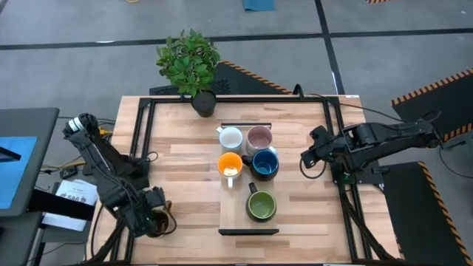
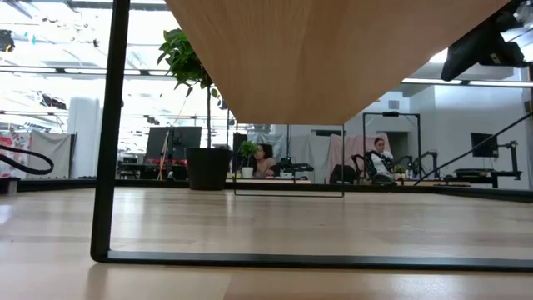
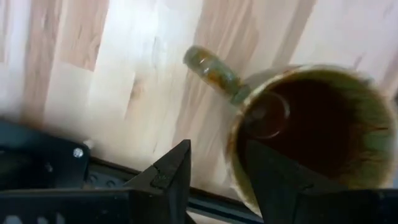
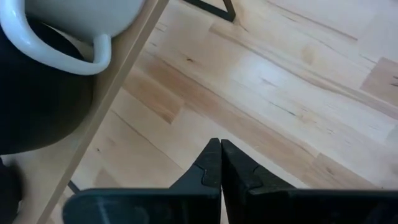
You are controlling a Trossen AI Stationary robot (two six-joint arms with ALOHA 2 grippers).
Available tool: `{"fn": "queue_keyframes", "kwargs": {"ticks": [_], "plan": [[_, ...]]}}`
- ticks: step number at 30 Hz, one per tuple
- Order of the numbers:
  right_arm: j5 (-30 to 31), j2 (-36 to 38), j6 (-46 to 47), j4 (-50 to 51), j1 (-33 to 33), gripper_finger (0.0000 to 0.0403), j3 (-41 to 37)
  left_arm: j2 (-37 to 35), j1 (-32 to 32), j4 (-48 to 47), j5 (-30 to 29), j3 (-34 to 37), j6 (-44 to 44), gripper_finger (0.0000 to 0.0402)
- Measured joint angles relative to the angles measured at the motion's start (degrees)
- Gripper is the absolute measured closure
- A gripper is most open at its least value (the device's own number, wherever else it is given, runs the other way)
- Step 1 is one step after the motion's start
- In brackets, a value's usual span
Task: Place coffee mugs
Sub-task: Put the brown mug on the shelf
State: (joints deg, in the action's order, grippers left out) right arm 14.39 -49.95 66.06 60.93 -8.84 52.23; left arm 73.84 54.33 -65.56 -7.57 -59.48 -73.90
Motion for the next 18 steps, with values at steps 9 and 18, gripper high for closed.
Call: {"fn": "queue_keyframes", "kwargs": {"ticks": [9, 18], "plan": [[-0.8, 0.0, -0.1, 0.0, 0.0, 0.0378, 0.0, 0.0, 0.0, 7.1, 4.3, 5.3, -1.0, 0.0264], [-0.7, 0.0, -0.1, -0.1, 0.0, 0.0377, 0.0, 0.0, -0.8, 8.6, 5.5, 8.8, -1.9, 0.0269]]}}
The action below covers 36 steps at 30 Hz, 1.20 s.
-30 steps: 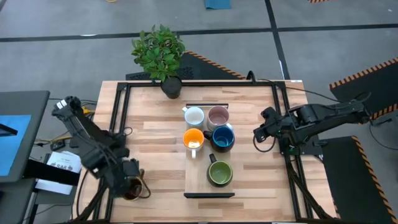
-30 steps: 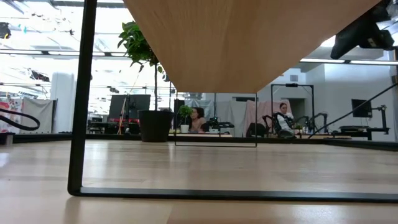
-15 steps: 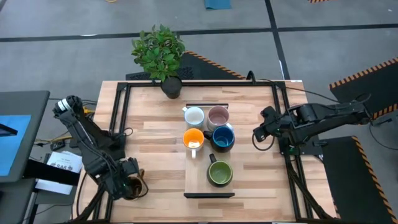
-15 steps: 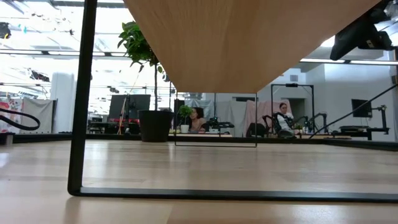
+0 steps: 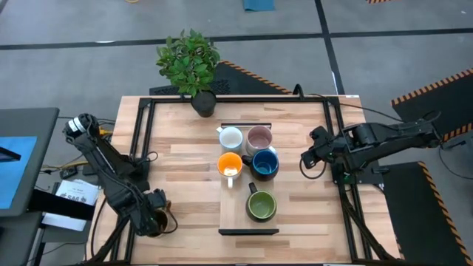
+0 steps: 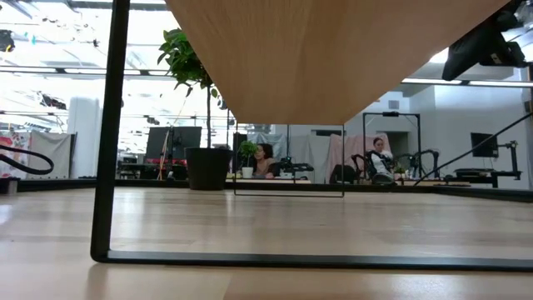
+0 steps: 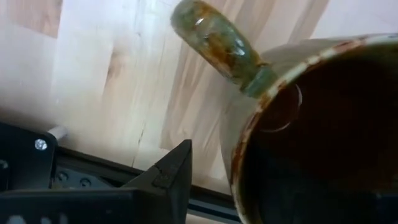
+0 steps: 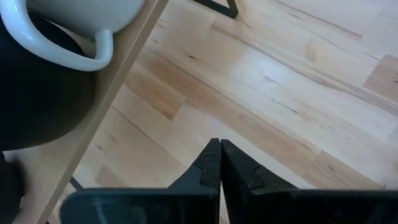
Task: Place coffee mugs
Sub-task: Put the brown mug on the shelf
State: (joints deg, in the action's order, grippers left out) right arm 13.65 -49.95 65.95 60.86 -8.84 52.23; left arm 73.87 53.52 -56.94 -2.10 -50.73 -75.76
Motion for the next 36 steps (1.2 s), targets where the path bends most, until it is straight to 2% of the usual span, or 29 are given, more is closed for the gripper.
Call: {"fn": "queue_keyframes", "kwargs": {"ticks": [2, 6, 11, 17, 23, 26, 30, 33, 36], "plan": [[0.0, 0.0, 0.0, 0.0, 0.0, 0.0377, 0.0, 0.0, -1.1, 0.5, 1.2, 0.0, 1.9, 0.0290], [0.6, 0.0, 0.0, -0.1, 0.0, 0.0381, 0.0, 0.0, -4.7, 0.9, 4.8, -0.2, 7.0, 0.0377], [1.3, 0.0, 0.0, -0.1, 0.0, 0.0379, 0.0, -0.7, -10.9, -2.8, 9.5, -6.3, 17.8, 0.0383], [1.3, 0.0, 0.0, -0.1, 0.0, 0.0380, 0.0, -1.2, -20.2, -16.6, 9.0, -25.4, 33.3, 0.0384], [1.5, 0.0, -0.5, -0.1, 0.0, 0.0378, 0.0, 10.2, -25.7, -32.1, 3.4, -48.0, 49.3, 0.0384], [1.5, 0.0, -1.4, -0.1, 0.0, 0.0379, 0.0, 16.6, -27.6, -32.8, 0.2, -58.4, 54.8, 0.0384], [1.5, 0.0, -2.0, -0.1, 0.0, 0.0379, 0.0, 24.4, -29.6, -32.1, -1.0, -69.7, 58.9, 0.0384], [1.5, 0.0, -2.5, -0.1, 0.0, 0.0379, 0.0, 28.3, -30.4, -33.4, -3.2, -75.0, 63.3, 0.0384], [1.5, 0.0, -3.0, -0.2, 0.0, 0.0379, 0.0, 31.2, -31.3, -30.3, -3.2, -77.1, 67.1, 0.0384]]}}
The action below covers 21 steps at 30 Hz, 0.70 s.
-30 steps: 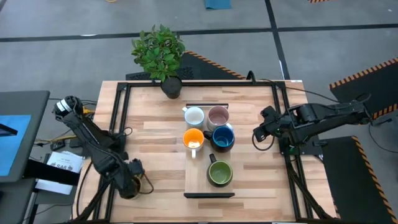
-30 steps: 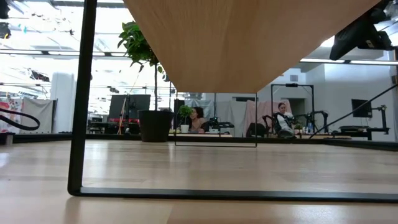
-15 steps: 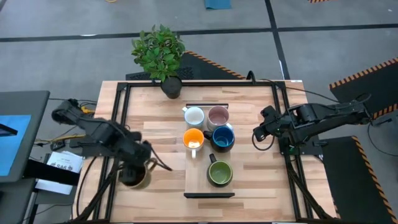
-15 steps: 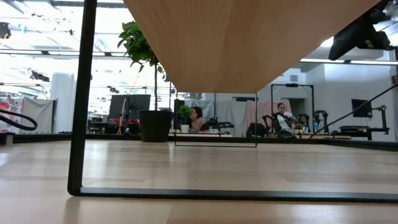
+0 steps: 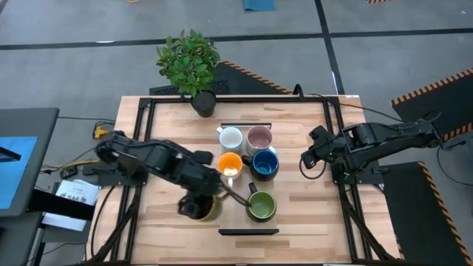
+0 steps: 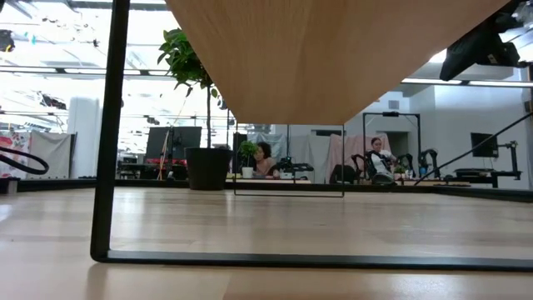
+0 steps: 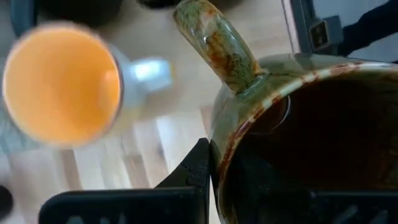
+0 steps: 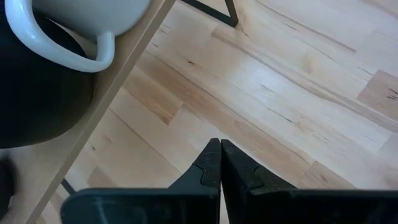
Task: Place coffee mugs
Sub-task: Put the brown mug on the shelf
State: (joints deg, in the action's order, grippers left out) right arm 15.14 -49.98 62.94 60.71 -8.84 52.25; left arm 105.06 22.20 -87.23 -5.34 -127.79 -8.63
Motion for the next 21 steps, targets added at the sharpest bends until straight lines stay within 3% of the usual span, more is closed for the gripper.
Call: {"fn": "queue_keyframes", "kwargs": {"ticks": [9, 21], "plan": [[-0.2, 0.0, 0.0, 0.0, -0.4, 0.0379, 0.0, 5.6, -1.2, 4.9, 0.1, 0.0, 8.4, 0.0384], [-0.4, 0.0, 0.0, 0.0, -1.0, 0.0379, 0.0, 5.7, -2.8, 8.1, -0.5, 0.7, 9.8, 0.0383]]}}
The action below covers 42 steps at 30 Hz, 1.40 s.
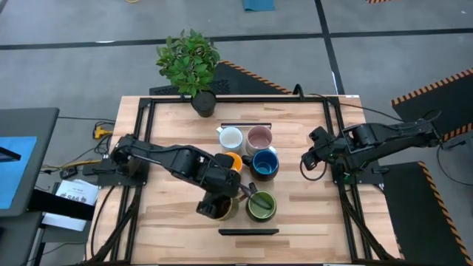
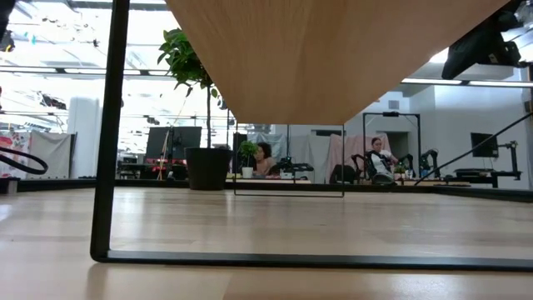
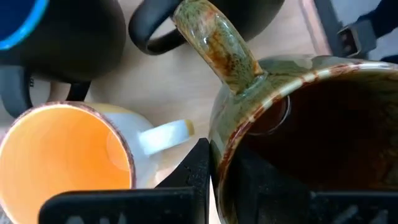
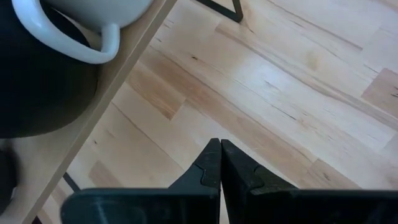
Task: Place coffee mugs
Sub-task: Put the brown mug on the shelf
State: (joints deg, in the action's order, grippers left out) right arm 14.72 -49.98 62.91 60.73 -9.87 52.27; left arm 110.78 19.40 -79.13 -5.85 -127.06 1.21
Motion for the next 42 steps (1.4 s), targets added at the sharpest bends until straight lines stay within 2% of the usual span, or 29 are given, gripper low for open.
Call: {"fn": "queue_keyframes", "kwargs": {"ticks": [10, 26, 34, 42], "plan": [[0.0, 0.0, -0.4, 0.0, 0.0, 0.0379, 0.0, -0.2, -0.5, 1.9, 1.2, 3.4, 2.7, 0.0377], [0.1, 0.0, -0.1, 0.0, 0.0, 0.0379, 0.0, -0.1, -1.5, 3.5, -0.4, 3.5, 5.8, 0.0327], [0.2, 0.0, 0.0, 0.0, 0.1, 0.0379, 0.0, -0.1, -1.6, 3.8, -1.1, 3.4, 6.1, 0.0264], [0.4, 0.0, -0.3, 0.0, 0.4, 0.0378, 0.0, -0.1, -2.6, 0.0, -0.3, -1.0, 5.8, 0.0207]]}}
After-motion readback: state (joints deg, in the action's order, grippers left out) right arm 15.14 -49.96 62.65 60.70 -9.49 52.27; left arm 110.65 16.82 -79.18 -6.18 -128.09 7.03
